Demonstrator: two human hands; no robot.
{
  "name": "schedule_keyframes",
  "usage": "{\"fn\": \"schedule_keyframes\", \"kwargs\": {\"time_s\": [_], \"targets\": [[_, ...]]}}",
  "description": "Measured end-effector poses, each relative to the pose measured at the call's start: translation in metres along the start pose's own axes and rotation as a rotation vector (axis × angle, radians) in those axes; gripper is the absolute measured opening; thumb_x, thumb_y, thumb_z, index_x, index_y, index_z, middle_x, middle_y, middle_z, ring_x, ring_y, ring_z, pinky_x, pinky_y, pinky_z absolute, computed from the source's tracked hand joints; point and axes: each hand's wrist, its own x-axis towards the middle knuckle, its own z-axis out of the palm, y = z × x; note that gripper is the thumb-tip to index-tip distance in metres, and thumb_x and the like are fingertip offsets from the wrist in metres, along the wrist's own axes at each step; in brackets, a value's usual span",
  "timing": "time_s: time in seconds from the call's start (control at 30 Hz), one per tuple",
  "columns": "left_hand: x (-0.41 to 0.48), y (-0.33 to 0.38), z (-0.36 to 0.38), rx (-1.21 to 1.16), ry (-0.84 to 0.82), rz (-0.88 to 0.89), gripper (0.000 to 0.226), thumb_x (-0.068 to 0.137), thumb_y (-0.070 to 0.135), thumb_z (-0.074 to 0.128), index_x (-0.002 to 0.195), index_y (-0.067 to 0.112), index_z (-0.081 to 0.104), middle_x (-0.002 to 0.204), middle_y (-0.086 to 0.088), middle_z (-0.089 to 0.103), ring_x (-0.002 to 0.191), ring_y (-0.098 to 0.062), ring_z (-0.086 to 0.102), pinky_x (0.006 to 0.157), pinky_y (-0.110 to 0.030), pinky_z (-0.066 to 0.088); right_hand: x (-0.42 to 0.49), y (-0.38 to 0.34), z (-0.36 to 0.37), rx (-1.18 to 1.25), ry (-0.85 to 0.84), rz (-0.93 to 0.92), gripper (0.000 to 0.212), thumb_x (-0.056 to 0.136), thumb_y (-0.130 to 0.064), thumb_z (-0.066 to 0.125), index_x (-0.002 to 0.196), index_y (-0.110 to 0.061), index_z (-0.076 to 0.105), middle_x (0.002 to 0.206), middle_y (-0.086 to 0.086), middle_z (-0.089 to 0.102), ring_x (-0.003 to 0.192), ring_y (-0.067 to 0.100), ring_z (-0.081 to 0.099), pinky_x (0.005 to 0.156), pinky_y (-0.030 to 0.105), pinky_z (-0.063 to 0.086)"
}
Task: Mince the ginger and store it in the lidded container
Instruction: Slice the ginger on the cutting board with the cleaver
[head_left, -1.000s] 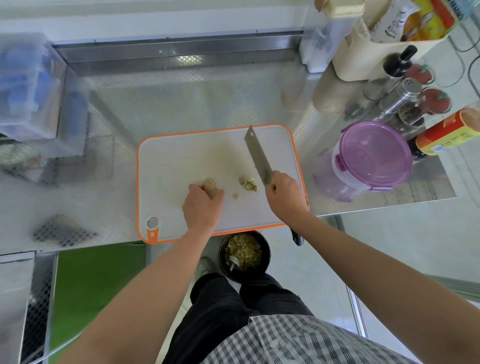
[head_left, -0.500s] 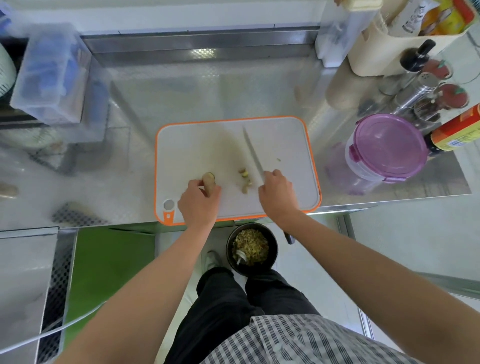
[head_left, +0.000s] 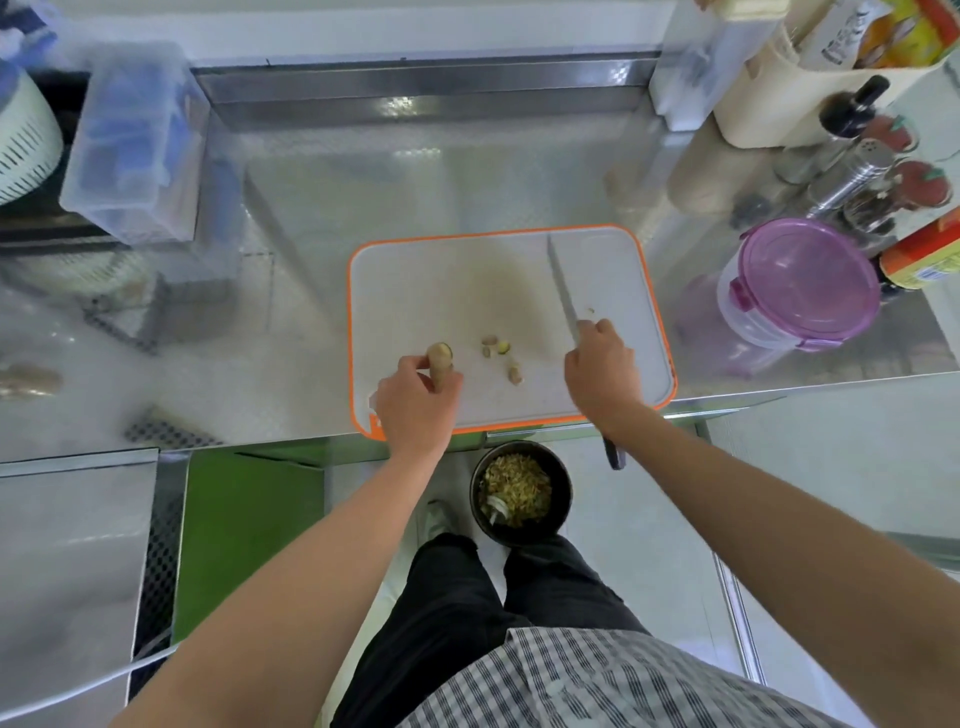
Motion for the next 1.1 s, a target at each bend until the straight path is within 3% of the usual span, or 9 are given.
{"fn": "schedule_keyframes", "kwargs": {"time_s": [0.07, 0.13, 0.27, 0.43, 0.57, 0.67, 0.87, 0.97, 1.1], "targets": [[0.002, -0.001, 0.005, -0.017, -0.034, 0.03, 0.045, 0.082, 0.056, 0.043, 0.094, 0.016, 0.06, 0.064, 0.011, 0.059, 0.079, -0.023, 0.061, 0.076, -0.041, 0.05, 0.01, 0.017, -0.008, 0.028, 0.043, 0.113, 0.024, 0.09, -0.005, 0.038, 0.112, -0.004, 0.048, 0.113, 0.017, 0.05, 0.097, 0.041, 0.055, 0.069, 0.04, 0.035], [0.004, 0.001, 0.01, -0.045, -0.049, 0.025, 0.028, 0.091, 0.044, 0.051, 0.091, 0.017, 0.058, 0.063, 0.011, 0.057, 0.081, -0.024, 0.059, 0.074, -0.039, 0.048, 0.015, 0.03, -0.008, 0.146, 0.068, 0.202, 0.02, 0.087, -0.007, 0.036, 0.106, -0.01, 0.043, 0.102, 0.016, 0.055, 0.09, 0.039, 0.06, 0.07, 0.043, 0.046], [0.007, 0.003, 0.018, -0.061, -0.061, 0.032, 0.024, 0.094, 0.043, 0.05, 0.09, 0.02, 0.055, 0.064, 0.01, 0.057, 0.083, -0.023, 0.057, 0.069, -0.034, 0.043, 0.016, 0.054, 0.001, 0.394, 0.111, 0.296, 0.016, 0.087, -0.013, 0.034, 0.102, -0.017, 0.036, 0.081, 0.011, 0.052, 0.071, 0.041, 0.062, 0.066, 0.051, 0.054], [0.011, -0.001, 0.024, -0.058, -0.065, -0.005, 0.027, 0.095, 0.046, 0.046, 0.093, 0.021, 0.055, 0.073, 0.004, 0.064, 0.086, -0.024, 0.058, 0.07, -0.034, 0.043, 0.013, 0.08, -0.001, 0.64, 0.09, 0.453, 0.021, 0.091, -0.011, 0.042, 0.111, -0.007, 0.043, 0.08, 0.017, 0.055, 0.049, 0.022, 0.054, 0.045, 0.028, 0.045], [0.012, -0.003, 0.025, -0.083, -0.069, -0.032, 0.027, 0.093, 0.037, 0.05, 0.098, 0.012, 0.06, 0.076, -0.002, 0.065, 0.079, -0.023, 0.059, 0.069, -0.036, 0.046, 0.007, 0.085, 0.015, 0.592, -0.008, 0.385, 0.036, 0.086, -0.026, 0.049, 0.119, -0.011, 0.046, 0.079, 0.017, 0.057, 0.057, 0.028, 0.055, 0.052, 0.03, 0.045], [0.013, -0.004, 0.023, -0.118, -0.073, -0.051, 0.029, 0.089, 0.038, 0.05, 0.098, 0.012, 0.06, 0.078, -0.006, 0.065, 0.074, -0.022, 0.06, 0.067, -0.037, 0.047, -0.002, 0.066, 0.025, 0.606, -0.102, 0.322, 0.035, 0.094, -0.018, 0.048, 0.127, -0.011, 0.042, 0.065, 0.01, 0.053, 0.045, 0.022, 0.051, 0.045, 0.029, 0.041], [0.014, -0.011, 0.011, -0.048, 0.001, -0.051, 0.021, 0.093, 0.035, 0.052, 0.093, 0.016, 0.06, 0.069, 0.004, 0.06, 0.073, -0.021, 0.058, 0.07, -0.035, 0.046, -0.02, 0.033, 0.046, 0.581, -0.162, 0.216, 0.036, 0.095, -0.021, 0.048, 0.128, -0.009, 0.041, 0.077, 0.018, 0.062, 0.055, 0.027, 0.06, 0.061, 0.047, 0.055], [0.015, -0.015, 0.001, 0.009, 0.071, -0.035, 0.024, 0.094, 0.034, 0.052, 0.091, 0.013, 0.063, 0.061, 0.012, 0.052, 0.075, -0.026, 0.057, 0.076, -0.037, 0.045, -0.025, 0.016, 0.055, 0.557, -0.181, 0.168, 0.033, 0.096, -0.021, 0.048, 0.126, -0.008, 0.042, 0.082, 0.019, 0.064, 0.057, 0.026, 0.062, 0.059, 0.039, 0.054], [0.015, -0.026, -0.012, -0.012, 0.09, -0.016, 0.035, 0.091, 0.047, 0.042, 0.087, 0.017, 0.06, 0.062, 0.01, 0.057, 0.072, -0.023, 0.056, 0.087, -0.046, 0.045, -0.028, -0.015, 0.068, 0.548, -0.2, 0.132, 0.034, 0.096, -0.022, 0.046, 0.127, -0.007, 0.042, 0.093, 0.02, 0.064, 0.064, 0.027, 0.063, 0.053, 0.031, 0.049]]}}
